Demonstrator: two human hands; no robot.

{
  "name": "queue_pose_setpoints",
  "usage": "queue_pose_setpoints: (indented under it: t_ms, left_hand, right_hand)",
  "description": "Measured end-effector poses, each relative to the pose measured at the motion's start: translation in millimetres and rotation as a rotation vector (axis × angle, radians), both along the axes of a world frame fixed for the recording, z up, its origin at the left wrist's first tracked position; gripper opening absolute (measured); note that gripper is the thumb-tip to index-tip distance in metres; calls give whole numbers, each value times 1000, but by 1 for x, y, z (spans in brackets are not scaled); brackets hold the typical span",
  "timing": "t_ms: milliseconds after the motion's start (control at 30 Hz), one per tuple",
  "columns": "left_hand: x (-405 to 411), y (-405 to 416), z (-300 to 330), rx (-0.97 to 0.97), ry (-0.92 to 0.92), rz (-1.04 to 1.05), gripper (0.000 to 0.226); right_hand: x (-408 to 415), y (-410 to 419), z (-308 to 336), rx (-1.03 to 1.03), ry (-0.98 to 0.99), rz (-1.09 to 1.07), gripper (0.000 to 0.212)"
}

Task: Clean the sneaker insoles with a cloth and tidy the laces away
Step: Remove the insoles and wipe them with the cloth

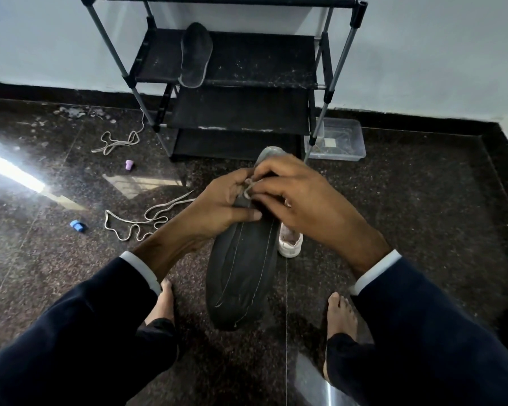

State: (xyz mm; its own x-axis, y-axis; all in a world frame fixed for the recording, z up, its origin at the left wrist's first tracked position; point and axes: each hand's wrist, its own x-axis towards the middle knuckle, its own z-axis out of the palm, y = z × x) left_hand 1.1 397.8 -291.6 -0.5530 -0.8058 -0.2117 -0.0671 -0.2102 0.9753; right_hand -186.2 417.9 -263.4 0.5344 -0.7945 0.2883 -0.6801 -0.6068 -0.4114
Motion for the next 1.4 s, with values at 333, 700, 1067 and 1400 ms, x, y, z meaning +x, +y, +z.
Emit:
queue_pose_setpoints:
  t_ms: [333, 700, 1067, 1400]
  left_hand:
    - [-1, 2, -5, -62, -94, -7, 50]
    - [-5, 7, -6, -60, -85, -38, 51]
    - [-8, 6, -3, -57, -27, -4, 49]
    - [-7, 9, -4, 21, 9, -69, 78]
  right_hand:
    - [4, 0, -3, -36, -139, -21, 18]
    - [1, 1, 2, -34, -126, -136, 13]
    - [4, 2, 4, -66, -170, -202, 13]
    - [-21, -8, 7, -105, -199, -414, 12]
